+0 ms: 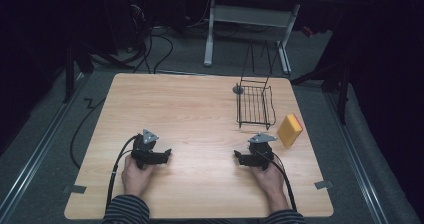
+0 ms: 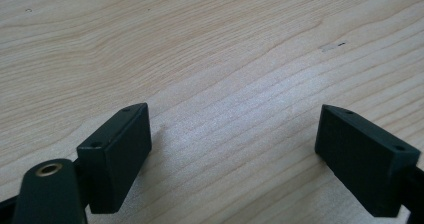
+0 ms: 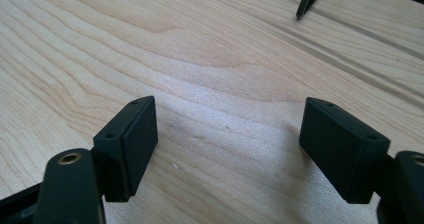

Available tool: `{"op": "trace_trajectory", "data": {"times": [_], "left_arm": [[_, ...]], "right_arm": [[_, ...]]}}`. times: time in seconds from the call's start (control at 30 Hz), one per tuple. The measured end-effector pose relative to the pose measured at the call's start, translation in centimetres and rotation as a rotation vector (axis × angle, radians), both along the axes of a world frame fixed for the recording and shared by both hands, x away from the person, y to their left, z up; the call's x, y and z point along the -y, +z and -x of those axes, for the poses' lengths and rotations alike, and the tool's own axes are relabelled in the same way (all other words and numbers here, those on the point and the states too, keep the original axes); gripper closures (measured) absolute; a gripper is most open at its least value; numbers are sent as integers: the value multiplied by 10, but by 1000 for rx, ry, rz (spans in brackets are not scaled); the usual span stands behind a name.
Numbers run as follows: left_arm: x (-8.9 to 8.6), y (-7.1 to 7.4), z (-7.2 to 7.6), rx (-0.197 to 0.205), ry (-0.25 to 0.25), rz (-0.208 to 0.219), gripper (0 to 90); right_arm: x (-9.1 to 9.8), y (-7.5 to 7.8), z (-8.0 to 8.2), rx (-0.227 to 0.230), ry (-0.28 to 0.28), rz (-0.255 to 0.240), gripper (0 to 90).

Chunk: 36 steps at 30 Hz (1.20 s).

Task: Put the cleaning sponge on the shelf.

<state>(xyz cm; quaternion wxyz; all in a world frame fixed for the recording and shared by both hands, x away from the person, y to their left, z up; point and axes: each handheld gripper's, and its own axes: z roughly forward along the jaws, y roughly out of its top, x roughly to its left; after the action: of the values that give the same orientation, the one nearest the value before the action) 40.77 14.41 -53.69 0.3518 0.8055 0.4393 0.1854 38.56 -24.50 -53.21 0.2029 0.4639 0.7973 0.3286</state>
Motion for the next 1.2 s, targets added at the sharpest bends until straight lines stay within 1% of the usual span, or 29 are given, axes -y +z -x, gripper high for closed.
{"op": "trace_trajectory", "data": {"times": [1.2], "left_arm": [[0, 0, 0, -1, 6, 0, 154]], "right_arm": [[0, 0, 1, -2, -12, 0, 229]]}}
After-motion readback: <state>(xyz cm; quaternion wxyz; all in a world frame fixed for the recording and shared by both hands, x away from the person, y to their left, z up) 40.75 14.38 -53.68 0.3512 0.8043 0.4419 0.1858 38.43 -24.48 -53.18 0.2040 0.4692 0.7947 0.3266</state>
